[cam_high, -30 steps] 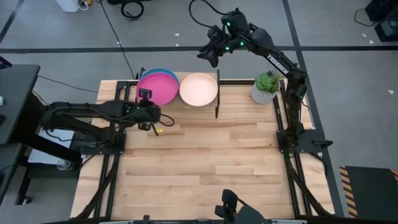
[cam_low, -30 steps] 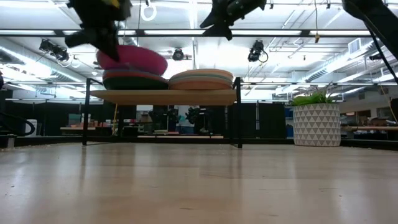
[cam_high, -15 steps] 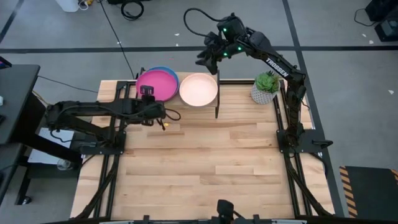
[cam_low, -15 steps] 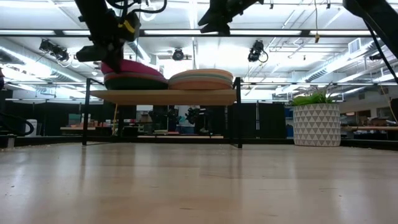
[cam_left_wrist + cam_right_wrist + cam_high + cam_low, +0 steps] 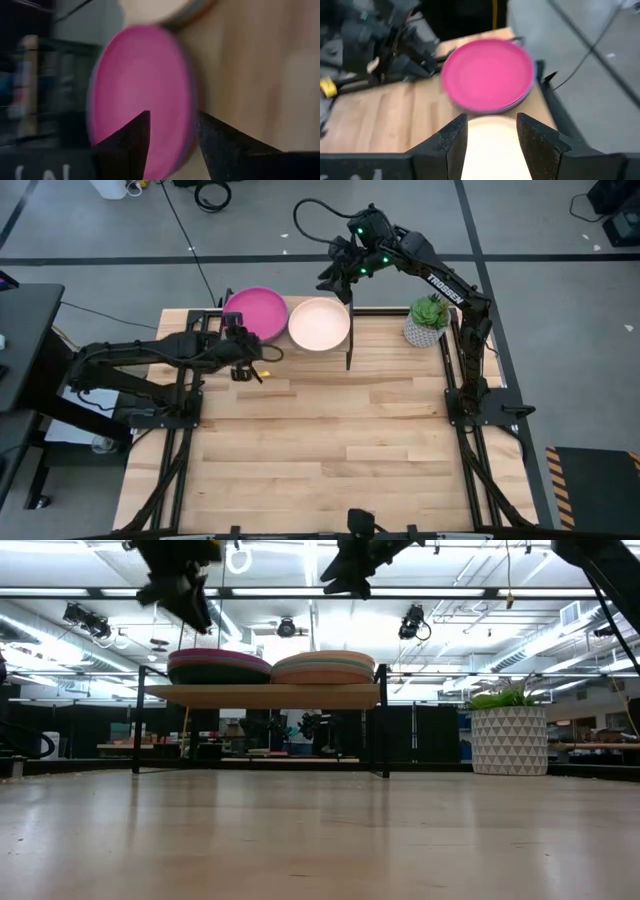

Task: Place and stack plates onto a shelf
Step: Return to Home Position

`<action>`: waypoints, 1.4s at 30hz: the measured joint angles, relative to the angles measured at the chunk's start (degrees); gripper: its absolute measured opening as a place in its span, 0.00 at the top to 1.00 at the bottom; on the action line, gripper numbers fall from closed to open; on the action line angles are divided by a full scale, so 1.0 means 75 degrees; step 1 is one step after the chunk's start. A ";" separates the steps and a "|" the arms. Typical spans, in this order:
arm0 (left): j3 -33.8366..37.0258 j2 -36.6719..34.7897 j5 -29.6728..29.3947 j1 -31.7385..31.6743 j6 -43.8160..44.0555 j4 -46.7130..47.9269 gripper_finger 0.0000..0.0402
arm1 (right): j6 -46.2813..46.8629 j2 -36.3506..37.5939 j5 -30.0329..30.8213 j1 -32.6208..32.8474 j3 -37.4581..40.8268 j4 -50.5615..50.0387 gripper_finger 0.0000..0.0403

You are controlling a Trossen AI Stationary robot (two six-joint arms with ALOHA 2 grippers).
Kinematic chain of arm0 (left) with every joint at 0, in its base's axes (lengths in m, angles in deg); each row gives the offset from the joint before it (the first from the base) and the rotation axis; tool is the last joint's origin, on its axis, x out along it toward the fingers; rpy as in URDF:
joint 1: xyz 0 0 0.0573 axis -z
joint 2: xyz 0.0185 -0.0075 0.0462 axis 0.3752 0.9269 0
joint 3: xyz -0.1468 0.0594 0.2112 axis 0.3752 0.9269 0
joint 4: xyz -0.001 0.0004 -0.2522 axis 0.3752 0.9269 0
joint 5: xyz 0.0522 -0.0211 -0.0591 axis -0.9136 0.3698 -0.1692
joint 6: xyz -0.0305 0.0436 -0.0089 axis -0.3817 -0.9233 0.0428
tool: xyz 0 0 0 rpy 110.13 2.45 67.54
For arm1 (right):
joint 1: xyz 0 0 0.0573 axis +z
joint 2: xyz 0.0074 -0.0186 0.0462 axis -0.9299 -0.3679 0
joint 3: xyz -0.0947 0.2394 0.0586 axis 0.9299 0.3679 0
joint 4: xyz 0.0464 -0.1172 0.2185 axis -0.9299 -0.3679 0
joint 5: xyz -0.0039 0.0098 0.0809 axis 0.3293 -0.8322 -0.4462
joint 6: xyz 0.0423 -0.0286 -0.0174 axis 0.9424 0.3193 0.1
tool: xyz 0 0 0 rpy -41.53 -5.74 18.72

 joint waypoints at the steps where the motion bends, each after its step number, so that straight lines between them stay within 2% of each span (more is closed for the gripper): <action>1: -0.0096 -0.0059 0.0471 -0.0005 0.0183 -0.0045 0.59 | -0.0092 0.0000 -0.0133 0.0016 0.0000 -0.0158 0.56; 4: -0.0101 -0.0387 0.2104 0.0005 0.0619 -0.0601 0.59 | -0.0581 0.0000 -0.0457 0.0068 0.0002 -0.0824 0.56; 6: 0.0053 -0.0630 0.2803 0.0107 0.0823 -0.0980 0.60 | -0.0793 0.0009 -0.0506 0.0137 0.0114 -0.1033 0.56; 12: 0.1214 -0.1589 0.2873 0.1042 0.1318 -0.2107 0.66 | -0.1039 0.0290 -0.0466 0.0412 0.0810 -0.0799 0.56; 14: 0.1726 -0.1952 0.2722 0.1483 0.1563 -0.2565 0.68 | -0.1029 0.0559 -0.0234 0.0548 0.1305 -0.0322 0.56; 19: 0.2762 -0.2703 0.1480 0.2499 0.2127 -0.3340 0.71 | -0.0782 0.1722 0.0874 0.0869 0.3087 0.1392 0.58; 24: 0.3438 -0.3099 0.0694 0.3186 0.2671 -0.4188 0.72 | -0.0329 0.3102 0.0991 0.1131 0.5224 0.3046 0.58; 32: 0.4391 -0.3144 0.0061 0.3607 0.2733 -0.6059 0.72 | 0.0040 0.5059 0.2163 0.1680 0.8345 0.5506 0.58; 42: 0.5038 -0.3274 -0.0844 0.4079 0.3127 -0.6277 0.72 | 0.0552 0.6536 0.2271 0.2009 1.1306 0.8246 0.58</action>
